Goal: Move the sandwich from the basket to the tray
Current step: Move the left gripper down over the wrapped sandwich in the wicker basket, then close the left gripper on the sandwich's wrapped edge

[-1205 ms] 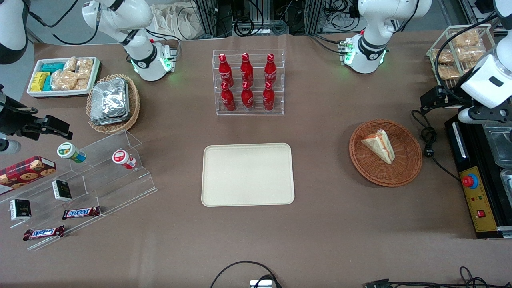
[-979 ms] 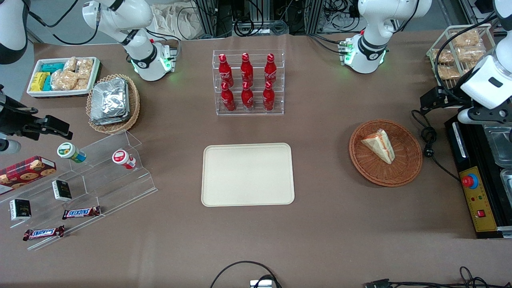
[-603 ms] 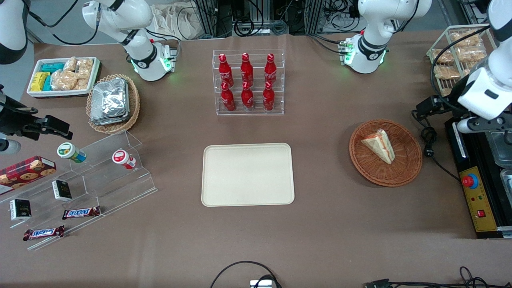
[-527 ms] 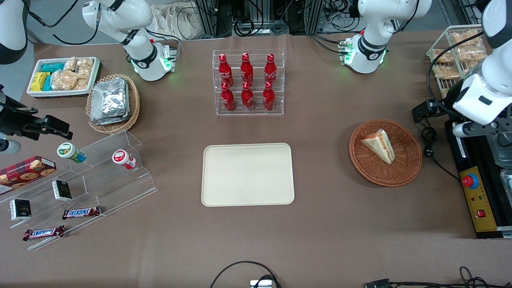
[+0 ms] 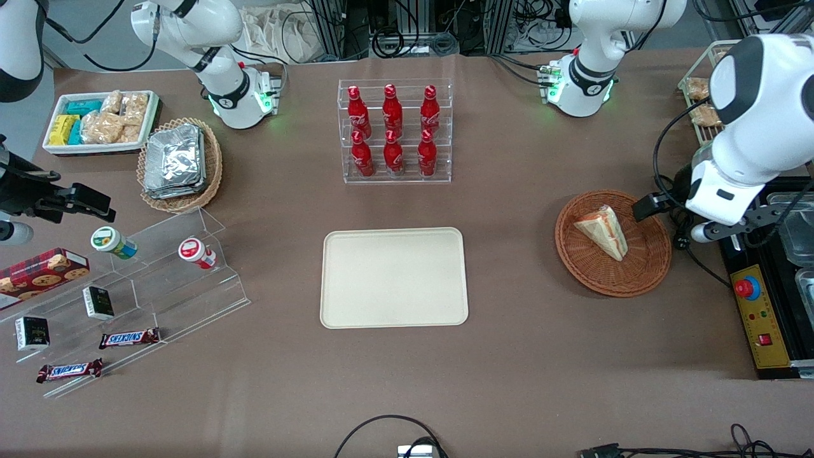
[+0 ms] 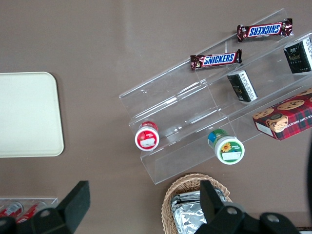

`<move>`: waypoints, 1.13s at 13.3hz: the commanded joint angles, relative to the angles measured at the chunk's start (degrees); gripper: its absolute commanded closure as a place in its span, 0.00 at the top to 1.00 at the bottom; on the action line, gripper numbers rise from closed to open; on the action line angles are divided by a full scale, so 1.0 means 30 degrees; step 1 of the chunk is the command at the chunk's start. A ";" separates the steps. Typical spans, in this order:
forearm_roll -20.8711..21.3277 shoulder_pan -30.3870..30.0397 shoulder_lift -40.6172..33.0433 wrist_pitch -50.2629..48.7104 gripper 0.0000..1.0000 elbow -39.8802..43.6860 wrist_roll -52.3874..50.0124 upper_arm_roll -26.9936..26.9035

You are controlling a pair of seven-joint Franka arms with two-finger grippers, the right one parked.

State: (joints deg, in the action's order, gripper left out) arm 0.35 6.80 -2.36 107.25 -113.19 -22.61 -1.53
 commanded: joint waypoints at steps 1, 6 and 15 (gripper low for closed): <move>0.0119 -0.0098 -0.1759 0.3055 1.00 -0.3832 -0.0841 0.0011; 0.0119 -0.0362 -0.1615 0.5905 1.00 -0.6242 -0.3238 0.0011; 0.0148 -0.0333 -0.0797 1.2173 1.00 -1.0754 -0.6172 0.0070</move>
State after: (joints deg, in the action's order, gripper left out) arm 0.36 5.92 -4.64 140.00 -142.81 -39.03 -1.65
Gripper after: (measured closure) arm 0.000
